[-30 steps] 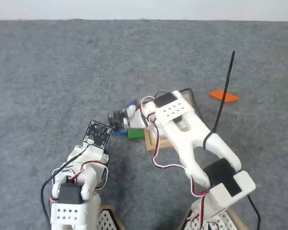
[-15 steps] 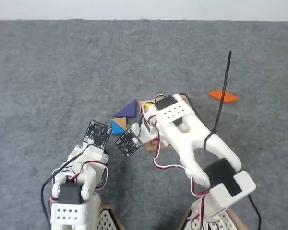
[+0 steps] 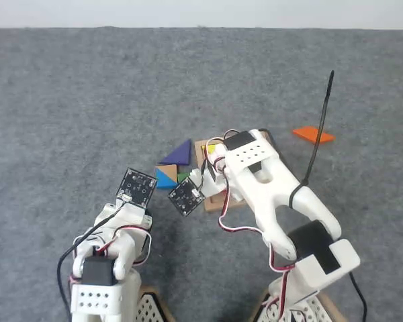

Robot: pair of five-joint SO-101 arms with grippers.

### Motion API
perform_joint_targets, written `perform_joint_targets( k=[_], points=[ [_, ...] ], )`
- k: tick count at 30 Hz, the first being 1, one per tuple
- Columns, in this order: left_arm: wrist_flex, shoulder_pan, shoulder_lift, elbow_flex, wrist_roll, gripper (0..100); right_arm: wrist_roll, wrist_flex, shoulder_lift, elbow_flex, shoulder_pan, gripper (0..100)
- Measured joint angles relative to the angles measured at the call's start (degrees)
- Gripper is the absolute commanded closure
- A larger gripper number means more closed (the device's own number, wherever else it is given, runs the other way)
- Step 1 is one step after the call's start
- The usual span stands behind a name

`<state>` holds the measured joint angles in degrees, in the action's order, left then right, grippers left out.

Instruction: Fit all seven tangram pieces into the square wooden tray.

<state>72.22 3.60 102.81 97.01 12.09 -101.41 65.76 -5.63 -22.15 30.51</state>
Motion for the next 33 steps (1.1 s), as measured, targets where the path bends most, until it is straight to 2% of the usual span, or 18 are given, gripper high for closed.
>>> perform_joint_targets(
  k=[8, 11, 15, 17, 19, 22, 28, 33],
  points=[
    [0.00, 0.00, 0.00, 0.00, 0.00, 94, -0.18, 0.00, 0.00, 0.97, -0.44, 61.9],
    [0.00, 0.00, 0.00, 0.00, 0.00, 94, 7.74, 0.00, 0.00, 4.84, -2.55, 61.9],
    [0.00, 0.00, 0.00, 0.00, 0.00, 94, 26.99, 2.11, 0.88, 10.64, -6.59, 62.7],
    [0.00, 0.00, 0.00, 0.00, 0.00, 94, 37.10, 3.08, 2.46, 11.25, -8.97, 66.6],
    [0.00, 0.00, 0.00, 0.00, 0.00, 94, 43.34, 3.16, 4.31, 10.11, -11.25, 70.5],
    [0.00, 0.00, 0.00, 0.00, 0.00, 94, 47.30, -0.26, 8.62, 2.90, -13.19, 71.4],
    [0.00, 0.00, 0.00, 0.00, 0.00, 94, 52.22, -15.12, 16.70, -19.34, -12.75, 71.4],
    [0.00, 0.00, 0.00, 0.00, 0.00, 94, 53.45, -17.14, 16.26, -20.92, -12.13, 71.4]
  ],
)
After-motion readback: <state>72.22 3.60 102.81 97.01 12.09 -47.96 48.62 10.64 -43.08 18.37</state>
